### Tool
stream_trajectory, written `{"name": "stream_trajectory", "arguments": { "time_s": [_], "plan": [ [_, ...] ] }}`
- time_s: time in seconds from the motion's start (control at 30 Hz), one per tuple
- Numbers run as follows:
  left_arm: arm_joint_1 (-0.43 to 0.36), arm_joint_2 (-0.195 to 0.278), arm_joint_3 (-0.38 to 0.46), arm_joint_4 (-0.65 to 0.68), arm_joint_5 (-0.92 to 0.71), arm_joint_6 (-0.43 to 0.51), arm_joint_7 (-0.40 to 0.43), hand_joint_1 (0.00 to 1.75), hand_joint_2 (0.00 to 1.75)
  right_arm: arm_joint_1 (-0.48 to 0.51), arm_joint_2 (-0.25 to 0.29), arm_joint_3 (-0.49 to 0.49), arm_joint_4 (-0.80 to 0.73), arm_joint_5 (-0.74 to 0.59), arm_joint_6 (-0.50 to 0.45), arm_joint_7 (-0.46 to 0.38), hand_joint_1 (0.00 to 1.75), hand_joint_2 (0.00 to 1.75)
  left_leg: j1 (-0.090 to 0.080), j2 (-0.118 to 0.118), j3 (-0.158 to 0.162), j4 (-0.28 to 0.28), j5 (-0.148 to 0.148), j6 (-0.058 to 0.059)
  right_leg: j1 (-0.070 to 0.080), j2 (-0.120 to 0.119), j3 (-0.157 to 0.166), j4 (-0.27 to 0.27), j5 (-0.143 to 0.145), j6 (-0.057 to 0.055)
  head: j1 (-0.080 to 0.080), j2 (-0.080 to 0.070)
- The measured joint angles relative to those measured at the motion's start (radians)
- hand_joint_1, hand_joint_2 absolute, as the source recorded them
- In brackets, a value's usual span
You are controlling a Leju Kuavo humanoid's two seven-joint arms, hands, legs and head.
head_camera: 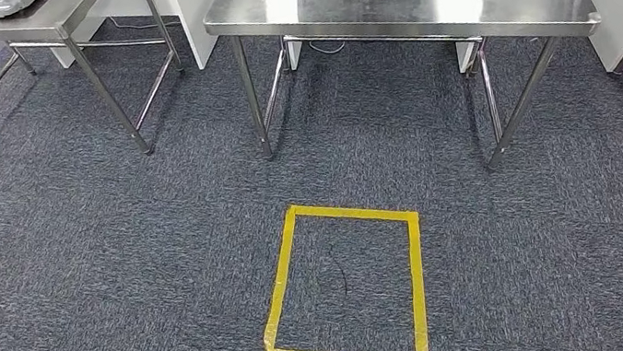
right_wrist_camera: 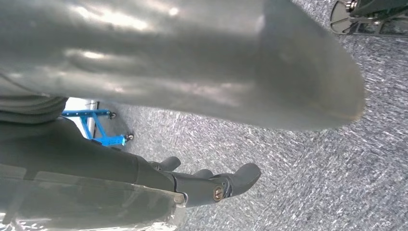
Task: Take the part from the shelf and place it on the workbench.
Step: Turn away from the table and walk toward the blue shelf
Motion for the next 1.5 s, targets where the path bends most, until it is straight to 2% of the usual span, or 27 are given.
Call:
{"name": "stream_trajectory", "arguments": {
  "time_s": [0.03, 0.1, 0.13, 0.17, 0.23, 0.27, 0.3, 0.33, 0.37, 0.43, 0.47, 0.5, 0.53, 0.57, 0.63, 0.67, 0.73, 0.8, 0.83, 0.87, 0.9, 0.97, 1.0, 1.07, 1.17, 1.4, 1.5],
  "plan": [
    [-0.001, -0.001, -0.002, 0.0, -0.003, 0.001, 0.001, 0.0, 0.0, 0.0, 0.0, 0.0, 0.0, 0.0, 0.0, 0.0, 0.0, 0.0, -0.004, -0.001, 0.004, -0.016, -0.004, 0.005, 0.001, 0.0, -0.005, 0.0, 0.007, 0.009, 0.0, 0.0],
    [-0.002, -0.004, -0.005, 0.0, -0.005, 0.002, 0.001, 0.0, 0.0, 0.002, -0.002, 0.0, 0.0, 0.0, -0.001, 0.001, 0.0, 0.0, -0.007, 0.003, -0.011, -0.028, 0.011, 0.023, 0.002, 0.0, -0.016, 0.003, 0.014, 0.023, 0.001, 0.0],
    [-0.003, -0.006, -0.006, 0.0, -0.005, 0.003, 0.002, 0.0, 0.0, 0.003, -0.003, 0.0, 0.0, 0.0, -0.001, 0.001, 0.0, 0.0, -0.007, 0.006, -0.02, -0.035, 0.023, 0.037, 0.003, 0.001, -0.027, 0.019, -0.001, 0.023, 0.002, 0.0],
    [-0.004, -0.007, -0.008, 0.0, -0.005, 0.004, 0.002, 0.0, 0.0, 0.004, -0.005, 0.0, 0.0, 0.0, -0.001, 0.001, 0.0, 0.0, -0.007, 0.008, -0.031, -0.041, 0.035, 0.047, 0.004, 0.003, -0.044, 0.051, -0.031, 0.018, 0.003, 0.0],
    [-0.005, -0.008, -0.012, 0.0, -0.005, 0.003, -0.001, 0.0, 0.0, 0.005, -0.006, 0.0, 0.0, 0.0, -0.002, 0.002, 0.0, 0.0, -0.01, 0.011, -0.054, -0.043, 0.053, 0.058, 0.003, 0.005, -0.087, 0.169, -0.116, 0.005, 0.008, 0.0],
    [-0.006, -0.008, -0.013, 0.0, -0.007, -0.001, -0.003, 0.0, 0.0, 0.006, -0.007, 0.0, 0.0, 0.0, -0.004, 0.003, 0.0, 0.0, -0.012, 0.012, -0.067, -0.043, 0.062, 0.058, 0.002, 0.005, -0.105, 0.233, -0.144, 0.006, 0.009, 0.0],
    [-0.007, -0.008, -0.014, 0.0, -0.01, -0.009, -0.002, 0.0, 0.0, 0.006, -0.007, 0.0, 0.0, 0.0, -0.006, 0.003, 0.0, 0.0, -0.014, 0.015, -0.079, -0.043, 0.071, 0.058, 0.002, 0.005, -0.113, 0.283, -0.153, 0.012, 0.01, 0.0],
    [-0.009, -0.008, -0.015, 0.0, -0.013, -0.021, 0.003, 0.0, 0.0, 0.006, -0.008, 0.0, 0.0, 0.0, -0.01, 0.004, 0.0, 0.0, -0.015, 0.017, -0.09, -0.042, 0.08, 0.056, 0.002, 0.005, -0.107, 0.303, -0.14, 0.022, 0.01, 0.0],
    [-0.014, -0.008, -0.016, 0.0, -0.017, -0.033, 0.01, 0.0, 0.0, 0.006, -0.008, 0.0, 0.001, 0.0, -0.015, 0.006, 0.0, 0.0, -0.017, 0.018, -0.1, -0.041, 0.089, 0.055, 0.002, 0.005, -0.083, 0.288, -0.115, 0.032, 0.01, 0.0],
    [-0.027, -0.008, -0.018, 0.0, -0.022, -0.051, 0.025, 0.0, 0.0, 0.005, -0.009, 0.0, 0.001, 0.0, -0.026, 0.011, 0.0, 0.0, -0.02, 0.018, -0.115, -0.036, 0.104, 0.05, 0.002, 0.005, 0.014, 0.155, -0.072, 0.038, 0.011, 0.0],
    [-0.033, -0.008, -0.019, 0.0, -0.025, -0.054, 0.028, 0.0, 0.0, 0.003, -0.009, 0.0, 0.001, 0.0, -0.031, 0.013, 0.0, 0.0, -0.022, 0.017, -0.121, -0.031, 0.11, 0.046, 0.004, 0.005, 0.069, 0.071, -0.072, 0.032, 0.011, 0.0],
    [-0.039, -0.008, -0.02, 0.0, -0.027, -0.055, 0.03, 0.0, 0.0, 0.002, -0.01, 0.0, 0.001, 0.0, -0.036, 0.016, 0.0, 0.0, -0.025, 0.017, -0.126, -0.027, 0.115, 0.042, 0.007, 0.005, 0.107, 0.005, -0.079, 0.025, 0.011, 0.0],
    [-0.044, -0.008, -0.021, 0.0, -0.028, -0.055, 0.031, 0.0, 0.0, 0.001, -0.01, 0.0, 0.002, 0.0, -0.041, 0.018, 0.0, 0.0, -0.027, 0.018, -0.129, -0.023, 0.119, 0.037, 0.011, 0.006, 0.125, -0.031, -0.09, 0.018, 0.01, 0.0],
    [-0.047, -0.008, -0.022, 0.0, -0.03, -0.055, 0.031, 0.0, 0.0, 0.0, -0.01, 0.0, 0.002, 0.0, -0.045, 0.018, 0.0, 0.0, -0.028, 0.018, -0.131, -0.021, 0.124, 0.032, 0.013, 0.006, 0.129, -0.046, -0.095, 0.012, 0.009, 0.0],
    [-0.048, -0.007, -0.022, 0.0, -0.032, -0.053, 0.03, 0.0, 0.0, 0.001, -0.009, 0.0, 0.005, 0.0, -0.051, 0.019, 0.0, 0.0, -0.025, 0.017, -0.136, -0.013, 0.12, 0.022, 0.002, 0.006, 0.121, -0.045, -0.087, -0.004, 0.008, 0.0],
    [-0.048, -0.007, -0.022, 0.0, -0.032, -0.053, 0.03, 0.0, 0.0, 0.001, -0.008, 0.0, 0.006, 0.001, -0.052, 0.019, 0.0, 0.0, -0.023, 0.015, -0.145, 0.007, 0.101, 0.016, -0.003, 0.004, 0.118, -0.045, -0.082, -0.014, 0.006, 0.0],
    [-0.048, -0.006, -0.023, 0.0, -0.033, -0.053, 0.029, 0.0, 0.0, 0.0, -0.006, 0.001, 0.007, 0.001, -0.054, 0.021, 0.0, 0.0, -0.016, 0.009, -0.185, 0.107, 0.025, 0.004, -0.006, 0.002, 0.108, -0.045, -0.072, -0.029, 0.003, 0.0],
    [-0.047, -0.006, -0.024, 0.0, -0.036, -0.056, 0.029, 0.0, 0.0, 0.002, -0.006, 0.001, 0.008, 0.001, -0.056, 0.025, 0.0, 0.0, -0.009, 0.006, -0.233, 0.24, -0.043, -0.007, -0.004, 0.0, 0.099, -0.043, -0.066, -0.033, 0.001, 0.0],
    [-0.046, -0.005, -0.025, 0.0, -0.037, -0.056, 0.029, 0.0, 0.0, 0.003, -0.006, 0.001, 0.009, 0.002, -0.057, 0.027, 0.0, 0.0, -0.006, 0.006, -0.242, 0.277, -0.052, -0.011, -0.004, -0.001, 0.096, -0.041, -0.064, -0.033, 0.001, 0.0],
    [-0.046, -0.005, -0.026, 0.0, -0.037, -0.057, 0.031, 0.0, 0.0, 0.004, -0.006, 0.001, 0.009, 0.002, -0.058, 0.029, 0.0, 0.44, -0.003, 0.007, -0.233, 0.275, -0.04, -0.013, -0.004, -0.001, 0.095, -0.038, -0.063, -0.033, 0.001, 0.0],
    [-0.045, -0.005, -0.027, 0.0, -0.038, -0.057, 0.033, 0.0, 0.0, 0.004, -0.006, 0.001, 0.01, 0.003, -0.058, 0.03, 0.0, 0.87, 0.0, 0.007, -0.204, 0.232, -0.012, -0.012, -0.004, 0.0, 0.095, -0.034, -0.063, -0.032, 0.0, 0.0],
    [-0.046, -0.005, -0.029, 0.0, -0.037, -0.056, 0.039, 0.0, 0.0, 0.003, -0.006, 0.003, 0.011, 0.003, -0.058, 0.031, 0.0, 1.75, 0.002, 0.006, -0.123, 0.095, 0.045, -0.005, -0.003, 0.003, 0.092, -0.027, -0.066, -0.027, 0.0, 0.0],
    [-0.046, -0.005, -0.029, 0.0, -0.036, -0.055, 0.042, 0.0, 0.0, 0.003, -0.006, 0.003, 0.012, 0.003, -0.058, 0.03, 0.0, 1.75, 0.0, 0.005, -0.095, 0.045, 0.06, 0.0, -0.001, 0.004, 0.089, -0.025, -0.067, -0.023, 0.001, 0.0],
    [-0.045, -0.005, -0.029, 0.0, -0.034, -0.053, 0.046, 0.0, 0.0, 0.003, -0.008, 0.004, 0.013, 0.003, -0.056, 0.028, 0.0, 1.75, -0.005, 0.003, -0.077, 0.005, 0.059, 0.006, 0.005, 0.005, 0.08, -0.021, -0.068, -0.014, 0.001, 0.0],
    [-0.045, -0.005, -0.028, 0.0, -0.031, -0.054, 0.048, 0.0, 0.0, 0.003, -0.013, 0.004, 0.013, 0.003, -0.053, 0.025, 0.0, 1.75, -0.013, 0.002, -0.082, -0.01, 0.057, 0.005, 0.013, 0.004, 0.07, -0.014, -0.068, -0.005, 0.002, 0.0],
    [-0.046, -0.006, -0.029, 0.0, -0.035, -0.061, 0.048, 0.0, 0.0, 0.003, -0.022, 0.004, 0.013, 0.003, -0.053, 0.041, 0.0, 1.75, -0.027, 0.002, -0.087, -0.006, 0.059, 0.024, 0.007, 0.005, 0.06, -0.016, -0.061, 0.007, 0.003, 0.0],
    [-0.046, -0.006, -0.029, 0.0, -0.038, -0.066, 0.048, 0.0, 0.0, 0.003, -0.024, 0.004, 0.013, 0.003, -0.055, 0.045, 0.0, 0.44, -0.03, 0.002, -0.088, -0.006, 0.062, 0.029, 0.004, 0.005, 0.059, -0.016, -0.059, 0.012, 0.003, 0.0]
  ]
}}
